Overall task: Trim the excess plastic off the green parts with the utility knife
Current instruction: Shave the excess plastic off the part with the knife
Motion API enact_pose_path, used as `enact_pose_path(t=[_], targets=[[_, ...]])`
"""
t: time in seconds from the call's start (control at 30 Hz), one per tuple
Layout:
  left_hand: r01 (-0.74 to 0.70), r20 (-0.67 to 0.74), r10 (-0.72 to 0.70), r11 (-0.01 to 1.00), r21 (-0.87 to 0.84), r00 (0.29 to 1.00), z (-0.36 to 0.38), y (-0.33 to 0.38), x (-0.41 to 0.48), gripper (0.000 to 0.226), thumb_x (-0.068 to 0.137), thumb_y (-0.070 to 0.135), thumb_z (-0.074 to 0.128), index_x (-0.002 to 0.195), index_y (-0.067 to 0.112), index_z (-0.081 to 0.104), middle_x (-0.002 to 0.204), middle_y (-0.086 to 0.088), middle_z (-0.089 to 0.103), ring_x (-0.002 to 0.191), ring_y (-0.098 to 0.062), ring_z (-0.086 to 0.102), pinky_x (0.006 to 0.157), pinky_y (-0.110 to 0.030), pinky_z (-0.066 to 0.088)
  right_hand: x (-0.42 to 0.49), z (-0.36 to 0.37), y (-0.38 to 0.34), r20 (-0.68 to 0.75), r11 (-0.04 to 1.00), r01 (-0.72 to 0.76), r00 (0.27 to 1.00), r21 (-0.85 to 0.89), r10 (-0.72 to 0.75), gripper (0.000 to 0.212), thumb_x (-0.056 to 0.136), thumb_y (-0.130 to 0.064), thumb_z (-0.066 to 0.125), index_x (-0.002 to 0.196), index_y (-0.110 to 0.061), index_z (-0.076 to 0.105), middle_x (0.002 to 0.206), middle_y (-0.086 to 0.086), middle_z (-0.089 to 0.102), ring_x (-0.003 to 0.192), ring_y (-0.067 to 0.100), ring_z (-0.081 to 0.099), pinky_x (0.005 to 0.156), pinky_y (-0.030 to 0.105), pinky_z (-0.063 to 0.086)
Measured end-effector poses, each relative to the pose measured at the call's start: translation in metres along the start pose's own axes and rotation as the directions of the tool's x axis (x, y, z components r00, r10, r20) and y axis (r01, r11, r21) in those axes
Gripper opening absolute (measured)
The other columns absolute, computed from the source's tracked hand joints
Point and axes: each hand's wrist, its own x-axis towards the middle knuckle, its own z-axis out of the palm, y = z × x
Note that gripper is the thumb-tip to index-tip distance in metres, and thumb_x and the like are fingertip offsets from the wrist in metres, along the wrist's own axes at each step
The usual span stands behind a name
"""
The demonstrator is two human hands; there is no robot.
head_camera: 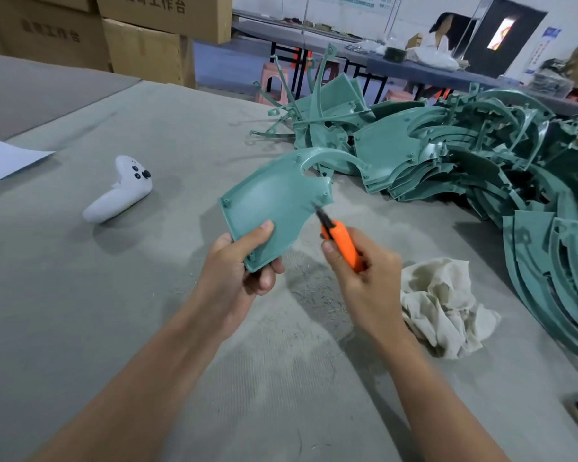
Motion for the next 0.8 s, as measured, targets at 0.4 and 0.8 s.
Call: enact_pose_path(t=[0.4, 0.8], targets=[[0.059, 0.022, -0.056, 0.988, -0.141, 0.998, 0.005, -0.003, -0.002, 0.014, 0.079, 0.022, 0.061, 0.081, 0.009, 0.058, 0.046, -0.006, 0.052, 0.028, -0.006, 0.038, 0.030, -0.013, 0.029, -0.002, 0.004, -0.006, 0.001, 0.997, -0.010, 1.000, 0.072, 0.010, 0.018, 0.093, -0.027, 0.064, 0.100, -0.012, 0.069, 0.057, 0.000, 0.054, 0.045, 0.009, 0.046, 0.042, 0.027, 0.037], [0.128, 0.068, -0.114, 0.957, -0.261, 0.991, 0.010, -0.006, -0.005, 0.011, 0.077, 0.018, 0.064, 0.074, 0.013, 0.073, 0.052, -0.004, 0.053, 0.032, -0.005, 0.044, 0.030, -0.013, 0.033, 0.001, 0.009, -0.007, -0.145, 0.984, -0.106, 0.981, 0.146, 0.127, 0.020, 0.096, -0.025, 0.061, 0.090, -0.006, 0.066, 0.060, 0.011, 0.052, 0.051, 0.031, 0.048, 0.046, 0.049, 0.040]])
